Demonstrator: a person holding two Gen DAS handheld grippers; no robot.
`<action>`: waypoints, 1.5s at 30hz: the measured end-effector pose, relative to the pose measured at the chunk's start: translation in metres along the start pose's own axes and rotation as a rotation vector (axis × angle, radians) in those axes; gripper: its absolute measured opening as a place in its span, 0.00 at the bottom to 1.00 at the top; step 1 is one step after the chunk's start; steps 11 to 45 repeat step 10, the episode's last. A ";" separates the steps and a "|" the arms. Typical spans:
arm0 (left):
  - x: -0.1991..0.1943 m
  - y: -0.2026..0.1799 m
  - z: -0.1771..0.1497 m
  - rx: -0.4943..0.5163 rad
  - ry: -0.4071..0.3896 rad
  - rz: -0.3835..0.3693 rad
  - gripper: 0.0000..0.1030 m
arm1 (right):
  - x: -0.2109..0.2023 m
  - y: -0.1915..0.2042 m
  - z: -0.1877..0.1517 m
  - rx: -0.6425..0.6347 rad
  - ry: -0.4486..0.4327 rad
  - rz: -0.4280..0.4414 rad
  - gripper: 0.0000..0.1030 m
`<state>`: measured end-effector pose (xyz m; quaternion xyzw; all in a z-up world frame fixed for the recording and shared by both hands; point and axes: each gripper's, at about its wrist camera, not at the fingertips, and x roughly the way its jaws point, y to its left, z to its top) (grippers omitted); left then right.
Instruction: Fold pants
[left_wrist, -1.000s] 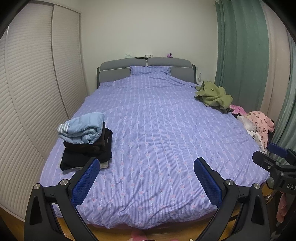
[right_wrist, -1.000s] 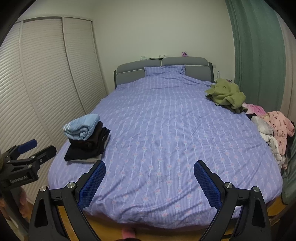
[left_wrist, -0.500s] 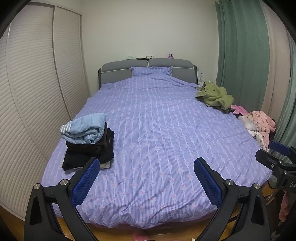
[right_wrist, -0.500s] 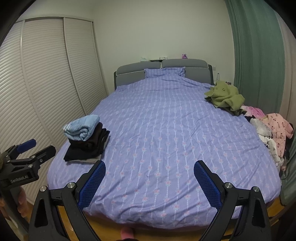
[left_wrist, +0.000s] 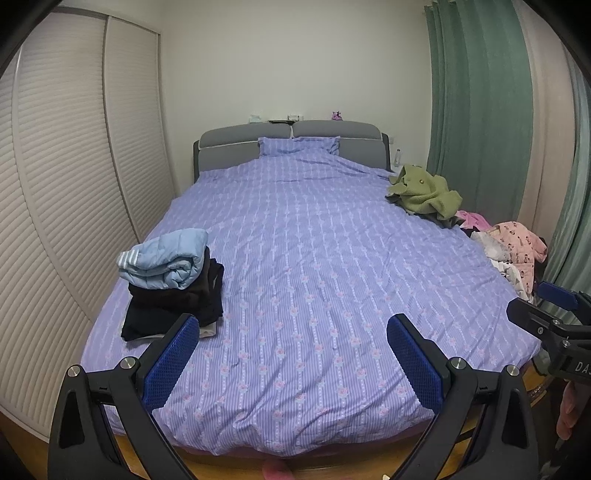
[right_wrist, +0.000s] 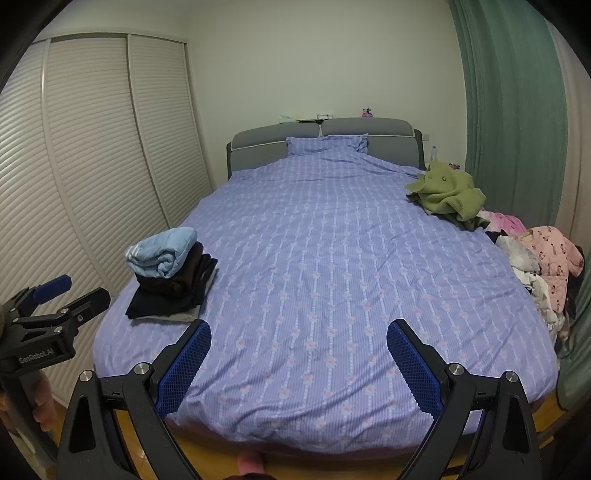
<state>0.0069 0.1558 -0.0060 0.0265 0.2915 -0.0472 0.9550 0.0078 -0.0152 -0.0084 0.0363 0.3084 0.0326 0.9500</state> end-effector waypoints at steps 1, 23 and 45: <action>-0.001 0.000 0.000 0.000 -0.001 0.000 1.00 | -0.001 0.000 0.000 0.000 -0.001 0.000 0.94; -0.002 -0.001 -0.001 -0.006 0.002 0.005 1.00 | -0.003 -0.001 -0.003 0.000 0.002 0.004 0.94; -0.002 -0.001 -0.001 -0.006 0.002 0.005 1.00 | -0.003 -0.001 -0.003 0.000 0.002 0.004 0.94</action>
